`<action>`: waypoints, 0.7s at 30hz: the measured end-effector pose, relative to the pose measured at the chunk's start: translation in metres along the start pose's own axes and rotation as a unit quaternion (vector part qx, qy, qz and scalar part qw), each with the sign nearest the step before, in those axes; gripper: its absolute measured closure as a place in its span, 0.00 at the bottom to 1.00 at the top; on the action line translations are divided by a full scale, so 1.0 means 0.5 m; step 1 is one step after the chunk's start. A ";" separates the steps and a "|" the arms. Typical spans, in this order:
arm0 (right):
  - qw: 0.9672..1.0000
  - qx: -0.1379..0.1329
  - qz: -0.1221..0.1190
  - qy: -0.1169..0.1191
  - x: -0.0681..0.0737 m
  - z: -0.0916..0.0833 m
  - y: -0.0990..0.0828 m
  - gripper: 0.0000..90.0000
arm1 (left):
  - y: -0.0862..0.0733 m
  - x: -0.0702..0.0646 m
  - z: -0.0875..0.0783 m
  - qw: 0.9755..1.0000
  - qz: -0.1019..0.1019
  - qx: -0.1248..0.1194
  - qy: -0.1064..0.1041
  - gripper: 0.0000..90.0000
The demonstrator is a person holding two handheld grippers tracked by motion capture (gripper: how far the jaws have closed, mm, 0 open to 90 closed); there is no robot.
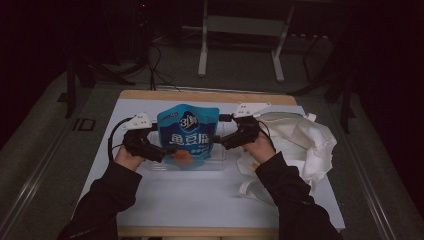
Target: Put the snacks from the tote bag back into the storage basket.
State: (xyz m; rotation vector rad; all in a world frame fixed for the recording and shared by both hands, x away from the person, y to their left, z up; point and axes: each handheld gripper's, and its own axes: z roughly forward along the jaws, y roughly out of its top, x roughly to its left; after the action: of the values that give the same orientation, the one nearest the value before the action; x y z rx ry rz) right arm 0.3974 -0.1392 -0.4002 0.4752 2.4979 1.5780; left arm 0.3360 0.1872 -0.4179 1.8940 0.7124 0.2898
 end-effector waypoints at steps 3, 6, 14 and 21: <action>1.000 -0.002 -0.001 -0.006 0.000 -0.015 -0.002 0.15 | -0.012 -0.013 0.000 1.000 -0.013 0.000 0.011 0.00; 1.000 -0.002 0.000 -0.012 0.002 -0.030 -0.009 0.15 | -0.017 -0.020 -0.003 1.000 -0.017 -0.002 0.018 0.00; 1.000 -0.005 0.006 -0.005 0.006 -0.050 -0.036 0.15 | -0.039 -0.048 -0.005 0.998 -0.042 -0.006 0.046 0.00; 1.000 0.004 0.002 -0.012 0.020 -0.074 -0.062 0.16 | -0.055 -0.083 -0.017 0.997 -0.038 -0.013 0.068 0.00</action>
State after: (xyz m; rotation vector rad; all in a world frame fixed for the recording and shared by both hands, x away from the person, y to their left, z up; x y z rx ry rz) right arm 0.3714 -0.1794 -0.4117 0.4989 2.4884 1.5552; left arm 0.2893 0.1764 -0.4339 1.8310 0.8654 0.3802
